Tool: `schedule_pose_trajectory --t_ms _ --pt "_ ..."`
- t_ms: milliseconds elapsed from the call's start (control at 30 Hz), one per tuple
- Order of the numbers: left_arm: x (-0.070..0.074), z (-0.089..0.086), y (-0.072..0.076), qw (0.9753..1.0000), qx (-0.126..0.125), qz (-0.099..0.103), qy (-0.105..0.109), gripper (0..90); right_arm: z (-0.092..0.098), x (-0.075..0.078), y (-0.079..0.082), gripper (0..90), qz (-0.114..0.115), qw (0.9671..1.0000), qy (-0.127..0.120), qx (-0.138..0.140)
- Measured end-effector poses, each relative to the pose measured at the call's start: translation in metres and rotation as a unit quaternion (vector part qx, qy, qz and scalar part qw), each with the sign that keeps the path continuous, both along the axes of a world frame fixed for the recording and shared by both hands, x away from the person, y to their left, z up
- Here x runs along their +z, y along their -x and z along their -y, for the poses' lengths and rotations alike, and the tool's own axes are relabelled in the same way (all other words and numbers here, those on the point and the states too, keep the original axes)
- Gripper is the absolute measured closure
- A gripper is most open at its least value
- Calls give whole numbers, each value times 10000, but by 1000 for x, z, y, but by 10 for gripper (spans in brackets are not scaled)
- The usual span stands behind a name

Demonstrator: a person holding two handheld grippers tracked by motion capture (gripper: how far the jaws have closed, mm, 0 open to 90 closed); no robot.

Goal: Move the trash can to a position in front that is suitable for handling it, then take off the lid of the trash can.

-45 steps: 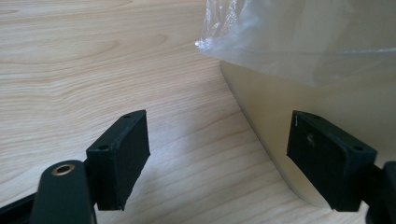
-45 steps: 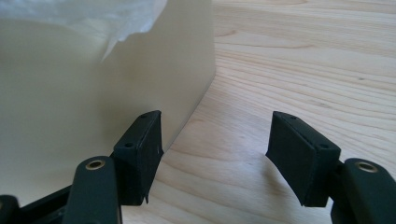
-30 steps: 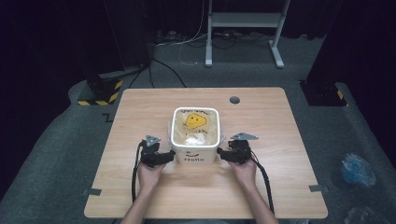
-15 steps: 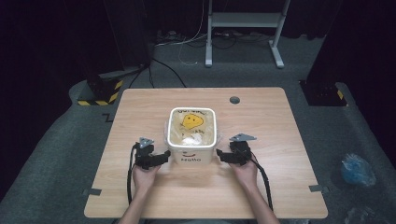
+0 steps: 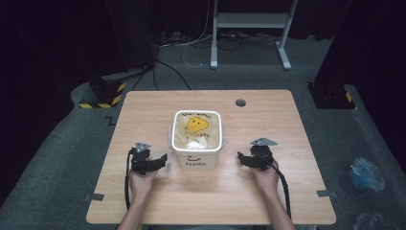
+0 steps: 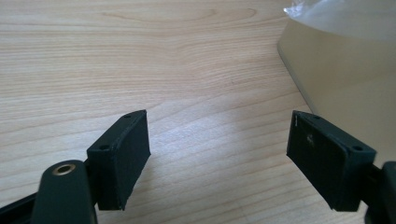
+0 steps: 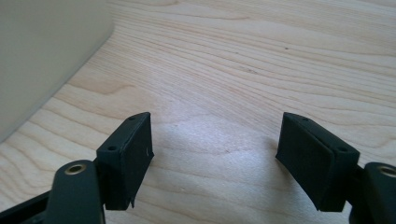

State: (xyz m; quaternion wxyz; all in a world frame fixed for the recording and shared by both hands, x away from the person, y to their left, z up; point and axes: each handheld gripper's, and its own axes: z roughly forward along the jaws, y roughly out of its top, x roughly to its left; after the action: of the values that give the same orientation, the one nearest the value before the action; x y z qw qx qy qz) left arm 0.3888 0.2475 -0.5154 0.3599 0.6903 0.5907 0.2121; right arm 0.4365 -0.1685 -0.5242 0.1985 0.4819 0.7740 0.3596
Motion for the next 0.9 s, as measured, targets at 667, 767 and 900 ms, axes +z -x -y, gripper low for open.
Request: schedule_pose_trajectory --t_ms 667,767,900 --pt "-12 -24 5 9991 312 43 -283 219 -4 -1 -1 207 22 9996 270 -110" --pt "-12 -17 5 9970 255 19 -728 205 -4 -1 0 207 20 9996 268 -111" --pt "-13 -17 4 9968 356 0 -719 162 -5 -1 0 205 2 9995 260 -149"
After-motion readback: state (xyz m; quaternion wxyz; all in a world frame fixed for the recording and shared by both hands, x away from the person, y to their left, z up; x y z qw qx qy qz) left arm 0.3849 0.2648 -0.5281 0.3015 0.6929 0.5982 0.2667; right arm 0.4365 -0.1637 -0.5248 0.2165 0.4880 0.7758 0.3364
